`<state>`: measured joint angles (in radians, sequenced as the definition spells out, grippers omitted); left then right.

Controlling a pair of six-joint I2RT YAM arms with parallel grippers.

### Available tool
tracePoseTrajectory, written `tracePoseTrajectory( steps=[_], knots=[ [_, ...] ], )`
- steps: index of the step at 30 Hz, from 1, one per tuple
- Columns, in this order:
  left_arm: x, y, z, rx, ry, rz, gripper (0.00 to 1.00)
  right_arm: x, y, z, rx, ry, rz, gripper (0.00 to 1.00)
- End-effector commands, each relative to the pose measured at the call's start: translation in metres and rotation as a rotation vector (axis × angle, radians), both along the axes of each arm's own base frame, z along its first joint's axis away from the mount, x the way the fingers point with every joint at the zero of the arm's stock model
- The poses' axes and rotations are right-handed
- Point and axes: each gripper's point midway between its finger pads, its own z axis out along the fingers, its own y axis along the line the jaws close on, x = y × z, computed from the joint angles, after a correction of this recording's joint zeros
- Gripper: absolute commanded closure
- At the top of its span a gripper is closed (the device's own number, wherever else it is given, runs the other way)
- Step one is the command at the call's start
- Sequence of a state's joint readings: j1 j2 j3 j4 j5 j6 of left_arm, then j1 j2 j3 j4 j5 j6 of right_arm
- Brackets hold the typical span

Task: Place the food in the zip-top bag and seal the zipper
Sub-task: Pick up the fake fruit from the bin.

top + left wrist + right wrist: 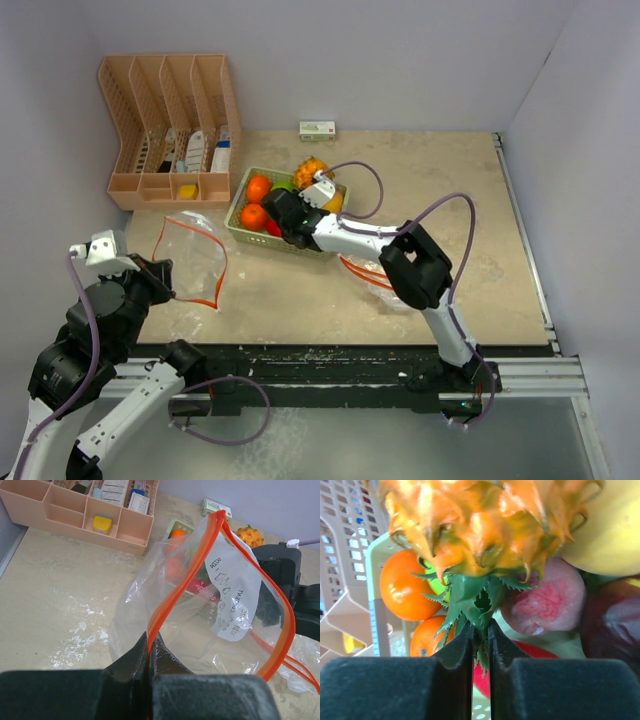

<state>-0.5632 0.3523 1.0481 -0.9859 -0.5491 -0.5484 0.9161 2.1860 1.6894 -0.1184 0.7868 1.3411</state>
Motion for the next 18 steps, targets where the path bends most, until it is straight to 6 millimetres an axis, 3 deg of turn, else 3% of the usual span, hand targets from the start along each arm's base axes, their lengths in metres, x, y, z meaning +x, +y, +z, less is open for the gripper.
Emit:
tracePoseTrajectory(
  steps=[1,3,8,18],
  knots=[
    [0.005,-0.005,0.006,-0.008,-0.012,-0.008,1.00,0.002,-0.022,0.020,-0.013,-0.033,-0.031,0.93],
    [0.006,-0.005,0.005,-0.005,-0.009,-0.006,1.00,0.000,-0.025,0.031,-0.036,-0.044,-0.007,1.00],
    [0.010,-0.004,0.001,0.006,0.005,0.010,1.00,-0.008,-0.028,0.073,-0.130,-0.105,0.118,1.00],
    [0.035,-0.015,-0.012,0.050,0.054,0.031,1.00,-0.063,-0.069,0.159,-0.245,-0.242,0.398,1.00]
  ],
)
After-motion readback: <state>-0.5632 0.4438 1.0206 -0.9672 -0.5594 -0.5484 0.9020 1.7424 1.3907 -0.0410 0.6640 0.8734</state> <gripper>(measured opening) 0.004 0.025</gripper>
